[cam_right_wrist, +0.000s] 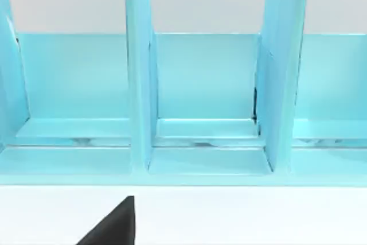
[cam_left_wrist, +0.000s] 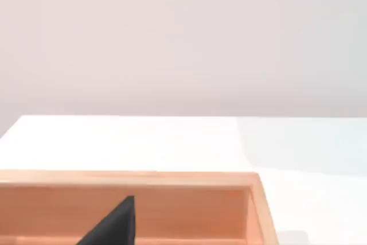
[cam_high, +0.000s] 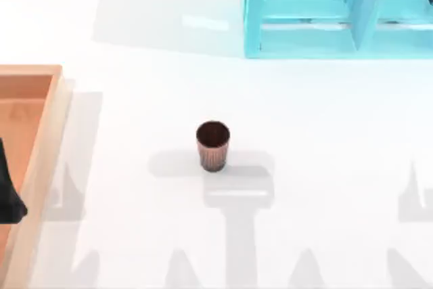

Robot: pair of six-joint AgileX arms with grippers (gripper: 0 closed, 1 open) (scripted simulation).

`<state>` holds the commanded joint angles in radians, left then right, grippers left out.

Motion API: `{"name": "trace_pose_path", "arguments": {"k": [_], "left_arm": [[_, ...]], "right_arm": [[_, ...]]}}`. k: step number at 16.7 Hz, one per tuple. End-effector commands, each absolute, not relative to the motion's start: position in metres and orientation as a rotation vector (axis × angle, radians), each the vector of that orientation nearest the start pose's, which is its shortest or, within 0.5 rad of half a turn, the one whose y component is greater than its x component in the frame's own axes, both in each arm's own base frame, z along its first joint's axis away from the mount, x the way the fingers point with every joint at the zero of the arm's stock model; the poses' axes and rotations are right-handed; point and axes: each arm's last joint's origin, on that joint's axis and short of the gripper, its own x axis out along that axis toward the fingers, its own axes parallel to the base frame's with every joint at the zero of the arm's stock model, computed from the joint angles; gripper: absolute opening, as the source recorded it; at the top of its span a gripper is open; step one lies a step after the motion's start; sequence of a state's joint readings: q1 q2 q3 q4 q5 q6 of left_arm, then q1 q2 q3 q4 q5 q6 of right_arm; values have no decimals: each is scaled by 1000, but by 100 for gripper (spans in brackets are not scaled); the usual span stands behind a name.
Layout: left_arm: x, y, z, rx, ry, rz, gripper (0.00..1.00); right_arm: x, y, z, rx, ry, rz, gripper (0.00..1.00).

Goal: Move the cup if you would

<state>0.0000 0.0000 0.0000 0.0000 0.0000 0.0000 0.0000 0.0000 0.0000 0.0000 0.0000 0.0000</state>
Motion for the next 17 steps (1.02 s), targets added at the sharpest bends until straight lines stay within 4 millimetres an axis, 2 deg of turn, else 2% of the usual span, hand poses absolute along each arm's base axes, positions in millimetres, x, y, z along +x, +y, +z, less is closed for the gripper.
{"name": "trace_pose_path", "arguments": {"k": [3,5,10,13,17], "left_arm": [[106,-1,160,0,0,0,100],[106,-1,160,0,0,0,100],[106,-1,160,0,0,0,100],[106,-1,160,0,0,0,100],[106,-1,160,0,0,0,100]], "right_arm": [[106,-1,162,3,4,4,100],[106,1,171,18,28,21,100],[117,14,213,95,224,97,100],[138,29,240,131,446,133,100],[186,66,261,120,823,138,100]]}}
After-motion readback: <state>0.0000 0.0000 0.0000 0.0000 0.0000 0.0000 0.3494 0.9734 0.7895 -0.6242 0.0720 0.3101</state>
